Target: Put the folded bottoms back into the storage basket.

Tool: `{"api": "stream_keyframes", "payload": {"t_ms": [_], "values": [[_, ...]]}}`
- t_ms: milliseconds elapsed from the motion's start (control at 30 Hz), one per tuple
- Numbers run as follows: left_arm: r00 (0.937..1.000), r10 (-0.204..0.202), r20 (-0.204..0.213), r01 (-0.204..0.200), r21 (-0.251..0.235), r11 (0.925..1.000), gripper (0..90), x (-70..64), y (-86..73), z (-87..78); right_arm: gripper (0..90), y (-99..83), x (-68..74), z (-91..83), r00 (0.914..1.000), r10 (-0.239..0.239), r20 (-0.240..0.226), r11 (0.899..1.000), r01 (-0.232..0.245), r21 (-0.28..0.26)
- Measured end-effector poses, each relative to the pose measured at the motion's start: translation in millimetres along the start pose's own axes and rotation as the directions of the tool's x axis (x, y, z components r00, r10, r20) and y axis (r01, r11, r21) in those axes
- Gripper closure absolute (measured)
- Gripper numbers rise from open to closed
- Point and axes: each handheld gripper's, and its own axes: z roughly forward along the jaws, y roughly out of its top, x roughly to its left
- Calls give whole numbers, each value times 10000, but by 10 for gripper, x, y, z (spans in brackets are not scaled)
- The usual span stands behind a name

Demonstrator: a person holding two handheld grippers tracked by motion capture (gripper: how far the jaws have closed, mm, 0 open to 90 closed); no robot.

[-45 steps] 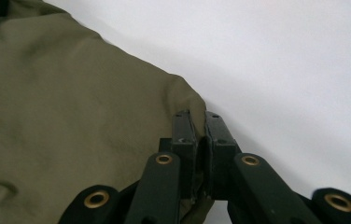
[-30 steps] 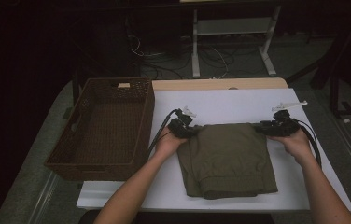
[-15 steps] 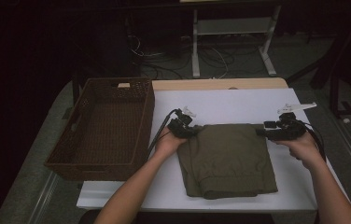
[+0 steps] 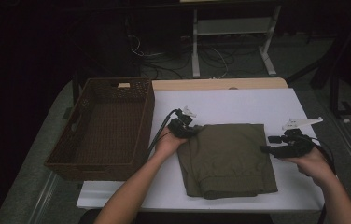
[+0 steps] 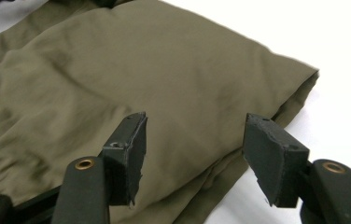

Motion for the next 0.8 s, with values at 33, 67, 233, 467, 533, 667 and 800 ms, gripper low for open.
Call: {"api": "stream_keyframes", "payload": {"t_ms": [33, 67, 233, 467, 533, 667, 800], "values": [[10000, 5, 1, -5, 2, 10000, 828, 0, 0, 0, 395, -23, 15, -13, 10000, -33, -28, 10000, 33, -4], [10000, -5, 7, 5, -1, 10000, 828, 0, 0, 1, 394, -45, 31, -24, 10000, -45, -52, 10000, 45, 41], [10000, 13, -12, -13, 9, 10000, 828, -1, 1, 1, 391, -167, 97, -72, 9996, -239, -171, 9995, 243, 211], [10000, -1, -21, 1, 12, 10000, 829, -2, 1, 1, 392, -318, 202, -148, 9986, -382, -367, 9981, 398, 460], [10000, -40, -7, 40, -15, 10000, 829, -1, -1, 2, 392, -355, 235, -154, 9982, -424, -418, 9976, 445, 524], [10000, -23, 5, 23, 12, 10000, 829, 4, -2, 0, 392, -422, 308, -145, 9970, -542, -559, 9950, 587, 812], [10000, -17, 6, 17, 14, 10000, 829, 5, -2, 0, 391, -479, 371, -149, 9959, -686, -594, 9923, 743, 993]]}}
